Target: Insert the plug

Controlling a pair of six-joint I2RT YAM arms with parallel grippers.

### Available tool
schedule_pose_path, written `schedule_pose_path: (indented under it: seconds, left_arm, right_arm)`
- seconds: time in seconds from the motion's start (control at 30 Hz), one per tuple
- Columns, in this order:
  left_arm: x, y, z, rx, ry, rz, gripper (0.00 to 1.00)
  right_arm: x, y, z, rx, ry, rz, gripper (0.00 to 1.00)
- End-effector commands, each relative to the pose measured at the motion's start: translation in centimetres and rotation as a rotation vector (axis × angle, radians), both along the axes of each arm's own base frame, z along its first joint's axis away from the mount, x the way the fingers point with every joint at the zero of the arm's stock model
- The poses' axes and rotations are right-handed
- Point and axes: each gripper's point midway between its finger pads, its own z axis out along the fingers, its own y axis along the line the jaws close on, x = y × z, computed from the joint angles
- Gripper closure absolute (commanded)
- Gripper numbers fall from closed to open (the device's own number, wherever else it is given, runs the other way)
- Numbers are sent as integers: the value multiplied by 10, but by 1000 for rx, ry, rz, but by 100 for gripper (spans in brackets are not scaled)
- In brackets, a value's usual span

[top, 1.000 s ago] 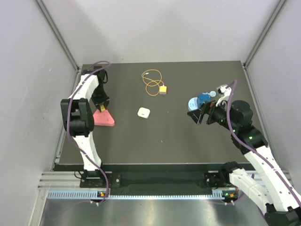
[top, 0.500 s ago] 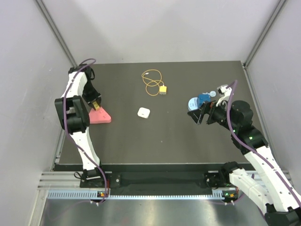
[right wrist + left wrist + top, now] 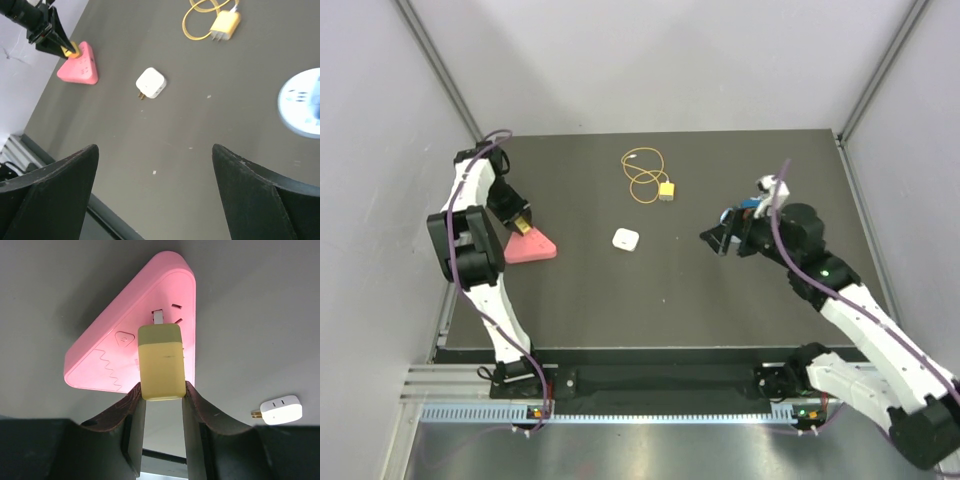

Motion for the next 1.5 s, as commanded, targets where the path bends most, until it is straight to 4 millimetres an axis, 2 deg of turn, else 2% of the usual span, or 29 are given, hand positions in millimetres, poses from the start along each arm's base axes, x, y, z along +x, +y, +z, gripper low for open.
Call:
schedule_pose_path:
  seconds: [0.0, 0.03, 0.07, 0.1, 0.13, 0.17, 0.2, 0.23, 0.27, 0.3, 0.33, 0.43, 0.47, 0.53, 0.57, 0.63, 0.67, 0.83, 0.93, 1.07, 1.17, 1.23, 1.27, 1.3, 1.33, 1.37, 1.4, 1.43, 1.47]
  left_arm:
    - [-9, -8, -62, -68, 87, 26, 100]
    - [-10, -9, -62, -70, 91, 23, 100]
    - [-9, -9, -61, -73, 89, 24, 100]
    - [-10, -9, -62, -79, 96, 26, 100]
    - [-8, -10, -60, -86, 90, 27, 100]
    - [-4, -11, -58, -92, 76, 26, 100]
    - [-1, -14, -53, -111, 55, 32, 100]
    - [1, -15, -51, -113, 47, 33, 100]
    - [2, -15, -48, -118, 39, 35, 100]
    - [4, -19, -41, -128, 20, 35, 100]
    - [6, -21, -37, -136, 6, 29, 100]
    - [6, -28, -20, -138, -45, 14, 100]
    - [5, -34, -9, -143, -75, -5, 100]
    - [-7, -42, -6, -160, -75, -31, 100]
    - [-5, -46, 8, -159, -134, -52, 100]
    - [-11, -55, 15, -185, -156, -99, 100]
    - [-14, -61, 25, -182, -174, -127, 100]
    - [-29, -88, 47, -164, -193, -288, 100]
    - [-39, -105, 59, -140, -209, -393, 100]
    - [-54, -150, 73, -214, -250, -568, 100]
    - [-65, -171, 83, -243, -268, -649, 100]
    - [-75, -194, 94, -329, -311, -733, 100]
    - [-82, -212, 105, -365, -350, -785, 100]
    - [-89, -228, 113, -421, -369, -820, 100]
    - [-104, -251, 120, -455, -384, -895, 100]
    - [-110, -265, 124, -475, -399, -937, 100]
    - [-120, -278, 129, -508, -403, -970, 100]
    - [-136, -297, 135, -539, -406, -1030, 100]
    - [-140, -309, 139, -565, -426, -1041, 100]
  right_arm:
    - [26, 39, 2, 47, -15, -9, 9]
    - [32, 48, -4, 29, 1, -8, 12]
    - [32, 71, 8, 31, -15, 36, 17]
    - [42, 89, -15, -14, 36, 50, 18]
    - [47, 104, -16, -19, 35, 68, 19]
    - [48, 125, -2, -3, 17, 105, 20]
    - [55, 142, -21, -33, 55, 124, 20]
    - [61, 156, -5, -14, 28, 135, 19]
    - [56, 171, -7, -26, 18, 166, 17]
    - [59, 182, -18, -51, 24, 178, 17]
    - [60, 190, -11, -63, -8, 194, 16]
    - [55, 208, -14, -69, -27, 242, 16]
    - [54, 208, -16, -70, -27, 246, 16]
    - [49, 206, -18, -75, -44, 268, 16]
    - [47, 205, -16, -75, -58, 279, 16]
    - [43, 197, -13, -88, -92, 301, 13]
    - [42, 194, -10, -93, -106, 308, 12]
    - [34, 167, 1, -146, -183, 332, 6]
    - [29, 149, -2, -171, -237, 344, 2]
    - [21, 133, -7, -175, -322, 354, 0]
    - [11, 134, -7, -160, -368, 411, 0]
    - [-9, 139, -7, -154, -442, 535, 1]
    - [-16, 139, 7, -143, -533, 571, 0]
    - [-26, 135, -6, -159, -558, 613, 0]
    - [-33, 133, -7, -190, -643, 658, 0]
    - [-35, 130, 3, -184, -726, 648, 0]
    - [-40, 119, -1, -191, -774, 625, 0]
    - [-41, 114, 4, -181, -822, 610, 0]
    - [-49, 111, 22, -145, -919, 604, 0]
